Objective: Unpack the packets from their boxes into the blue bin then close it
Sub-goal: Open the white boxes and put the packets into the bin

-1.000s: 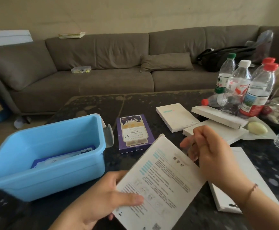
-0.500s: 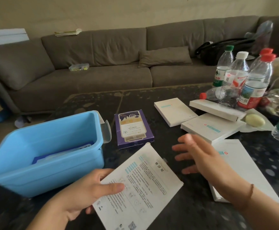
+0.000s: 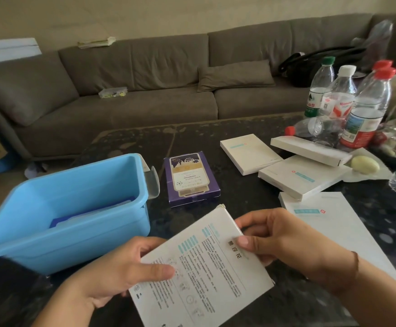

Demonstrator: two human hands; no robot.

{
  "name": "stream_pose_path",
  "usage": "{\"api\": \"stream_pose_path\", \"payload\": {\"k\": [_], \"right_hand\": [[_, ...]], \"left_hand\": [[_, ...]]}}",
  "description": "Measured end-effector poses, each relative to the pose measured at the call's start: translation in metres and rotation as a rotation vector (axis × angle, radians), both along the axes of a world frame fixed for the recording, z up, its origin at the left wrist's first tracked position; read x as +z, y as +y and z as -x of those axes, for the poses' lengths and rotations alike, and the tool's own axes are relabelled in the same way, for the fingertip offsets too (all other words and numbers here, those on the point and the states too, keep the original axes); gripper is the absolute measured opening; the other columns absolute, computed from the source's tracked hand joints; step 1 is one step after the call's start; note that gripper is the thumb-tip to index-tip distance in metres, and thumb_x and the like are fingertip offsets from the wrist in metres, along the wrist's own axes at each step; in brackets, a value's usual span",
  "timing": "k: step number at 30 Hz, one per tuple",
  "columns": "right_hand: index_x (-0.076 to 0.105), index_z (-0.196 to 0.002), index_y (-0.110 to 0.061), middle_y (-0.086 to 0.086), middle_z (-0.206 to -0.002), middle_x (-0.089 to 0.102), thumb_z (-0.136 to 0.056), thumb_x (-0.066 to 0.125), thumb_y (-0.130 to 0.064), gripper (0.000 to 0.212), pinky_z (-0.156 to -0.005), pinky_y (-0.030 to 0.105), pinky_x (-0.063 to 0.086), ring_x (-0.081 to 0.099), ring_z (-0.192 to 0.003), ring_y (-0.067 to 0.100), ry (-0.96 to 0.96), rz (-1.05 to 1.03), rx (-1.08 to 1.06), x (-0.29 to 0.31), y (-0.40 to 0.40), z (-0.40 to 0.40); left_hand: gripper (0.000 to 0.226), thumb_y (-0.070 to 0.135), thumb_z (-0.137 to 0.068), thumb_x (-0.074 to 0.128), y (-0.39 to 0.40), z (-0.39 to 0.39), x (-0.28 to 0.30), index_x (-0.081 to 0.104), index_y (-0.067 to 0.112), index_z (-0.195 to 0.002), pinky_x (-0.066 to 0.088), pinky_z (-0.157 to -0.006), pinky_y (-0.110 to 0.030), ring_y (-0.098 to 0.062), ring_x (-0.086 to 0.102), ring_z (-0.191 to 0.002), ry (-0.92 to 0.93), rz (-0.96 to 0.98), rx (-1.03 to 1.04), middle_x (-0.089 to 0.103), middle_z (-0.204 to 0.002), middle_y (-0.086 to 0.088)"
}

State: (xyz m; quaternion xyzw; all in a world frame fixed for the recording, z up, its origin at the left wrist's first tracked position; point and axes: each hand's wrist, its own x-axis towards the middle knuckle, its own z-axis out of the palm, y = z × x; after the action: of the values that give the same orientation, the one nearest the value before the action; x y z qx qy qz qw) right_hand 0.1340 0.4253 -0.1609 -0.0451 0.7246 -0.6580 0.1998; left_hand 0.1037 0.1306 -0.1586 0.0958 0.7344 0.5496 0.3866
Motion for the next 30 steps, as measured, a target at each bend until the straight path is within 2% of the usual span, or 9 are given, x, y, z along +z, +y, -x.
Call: {"api": "stream_pose_path", "payload": {"k": [4,7,9,12,14,18,20,24,30], "right_hand": [[0.071,-0.107,-0.009,0.013,-0.103,0.076,-0.080,0.069,-0.019,0.029,-0.066,0.033,0.060,0.073,-0.096,0.028,-0.021,0.060,-0.009,-0.005,0.002,-0.001],[0.070,-0.110,-0.010,0.010,-0.105,0.076,-0.079,0.066,-0.021,0.033,-0.074,0.041,0.061,0.073,-0.098,0.027,-0.014,0.045,-0.005,-0.006,0.001,-0.002],[0.069,-0.111,-0.010,0.009,-0.105,0.076,-0.080,0.065,-0.024,0.034,-0.078,0.044,0.060,0.073,-0.098,0.026,-0.012,0.028,0.008,-0.006,0.000,-0.003],[0.067,-0.111,-0.010,0.009,-0.103,0.076,-0.087,0.062,-0.021,0.027,-0.074,0.041,0.060,0.074,-0.096,0.026,-0.025,0.002,-0.005,-0.009,-0.001,-0.003],[0.067,-0.112,-0.010,0.009,-0.103,0.076,-0.094,0.058,-0.015,0.020,-0.073,0.041,0.060,0.074,-0.095,0.026,-0.024,-0.027,-0.014,-0.010,-0.001,-0.003],[0.068,-0.113,-0.011,0.008,-0.103,0.076,-0.099,0.052,-0.010,0.021,-0.076,0.043,0.060,0.074,-0.093,0.026,-0.048,-0.059,0.009,-0.009,0.001,-0.003],[0.067,-0.115,-0.011,0.008,-0.104,0.076,-0.096,0.056,-0.008,0.023,-0.077,0.043,0.060,0.074,-0.093,0.027,-0.067,-0.058,0.065,-0.007,0.006,-0.002],[0.060,-0.125,-0.012,0.009,-0.110,0.073,-0.081,0.063,-0.002,0.046,-0.073,0.037,0.062,0.072,-0.096,0.026,-0.135,-0.057,0.216,-0.003,0.012,-0.002],[0.056,-0.124,-0.017,0.008,-0.109,0.073,-0.083,0.070,0.006,0.049,-0.083,0.049,0.059,0.073,-0.097,0.026,-0.089,-0.196,0.235,-0.008,0.008,-0.002]], "left_hand": [[0.027,0.014,-0.079,0.075,-0.001,0.000,-0.003,0.074,0.010,-0.106,0.060,-0.081,-0.038,-0.035,0.070,-0.106,-0.008,-0.015,0.025,0.072,-0.114,-0.018],[0.036,0.011,-0.078,0.076,0.001,-0.002,-0.002,0.068,-0.001,-0.110,0.058,-0.061,-0.023,-0.032,0.073,-0.097,0.004,-0.005,0.052,0.074,-0.109,-0.019],[0.039,0.009,-0.077,0.080,0.002,-0.003,-0.001,0.063,-0.005,-0.110,0.055,-0.051,-0.019,-0.031,0.074,-0.090,0.024,0.006,0.098,0.074,-0.105,-0.020],[0.045,0.014,-0.073,0.084,0.003,-0.003,0.001,0.063,0.001,-0.110,0.061,-0.064,-0.030,-0.032,0.074,-0.094,0.100,0.043,0.149,0.076,-0.104,-0.014],[0.039,0.015,-0.074,0.081,0.006,-0.003,0.001,0.065,0.004,-0.109,0.061,-0.071,-0.034,-0.029,0.074,-0.094,0.162,0.078,0.164,0.077,-0.103,-0.010],[0.034,0.023,-0.076,0.078,0.010,-0.005,0.001,0.069,0.014,-0.108,0.060,-0.084,-0.041,-0.022,0.075,-0.094,0.248,0.139,0.155,0.077,-0.103,-0.002],[0.032,0.023,-0.078,0.078,0.009,-0.005,0.001,0.070,0.016,-0.109,0.059,-0.086,-0.043,-0.021,0.075,-0.094,0.264,0.150,0.150,0.077,-0.103,0.000],[0.031,0.021,-0.080,0.076,0.008,-0.004,-0.001,0.070,0.017,-0.110,0.059,-0.085,-0.044,-0.021,0.075,-0.094,0.281,0.171,0.143,0.077,-0.103,0.000],[0.029,0.020,-0.082,0.075,0.006,-0.003,-0.003,0.069,0.018,-0.110,0.060,-0.084,-0.043,-0.019,0.075,-0.092,0.297,0.197,0.140,0.077,-0.102,0.001]]}}
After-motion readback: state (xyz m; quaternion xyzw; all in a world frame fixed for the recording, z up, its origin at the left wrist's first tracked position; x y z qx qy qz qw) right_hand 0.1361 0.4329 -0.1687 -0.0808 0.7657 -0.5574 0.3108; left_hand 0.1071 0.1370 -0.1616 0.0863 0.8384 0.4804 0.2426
